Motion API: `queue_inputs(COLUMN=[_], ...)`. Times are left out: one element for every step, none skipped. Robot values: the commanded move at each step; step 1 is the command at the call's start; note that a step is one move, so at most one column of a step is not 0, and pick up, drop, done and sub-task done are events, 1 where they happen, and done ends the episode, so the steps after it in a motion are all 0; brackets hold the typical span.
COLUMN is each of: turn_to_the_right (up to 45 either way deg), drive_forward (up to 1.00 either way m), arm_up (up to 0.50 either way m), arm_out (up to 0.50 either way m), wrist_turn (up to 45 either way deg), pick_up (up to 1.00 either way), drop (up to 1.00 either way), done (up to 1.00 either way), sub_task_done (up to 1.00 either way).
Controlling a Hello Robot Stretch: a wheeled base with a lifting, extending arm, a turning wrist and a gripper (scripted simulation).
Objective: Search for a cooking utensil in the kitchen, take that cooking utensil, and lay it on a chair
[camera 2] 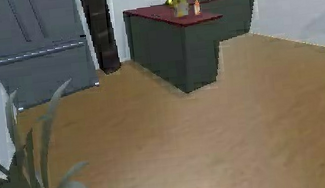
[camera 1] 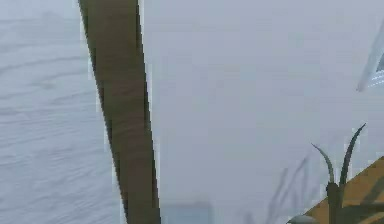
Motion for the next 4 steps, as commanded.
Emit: queue_inputs(turn_to_the_right=[45.0, 45.0, 45.0, 39.0], drive_forward=[0.00, 0.00, 0.00, 0.00], arm_up=[0.00, 0.00, 0.00, 0.00], arm_out=[0.00, 0.00, 0.00, 0.00], wrist_turn=[0.0, 0.0, 0.0, 0.0], pick_up=[0.00, 0.00, 0.00, 0.00], drop=[0.00, 0.00, 0.00, 0.00], done=[0.00, 0.00, 0.00, 0.00], sub_task_done=[0.00, 0.00, 0.00, 0.00])
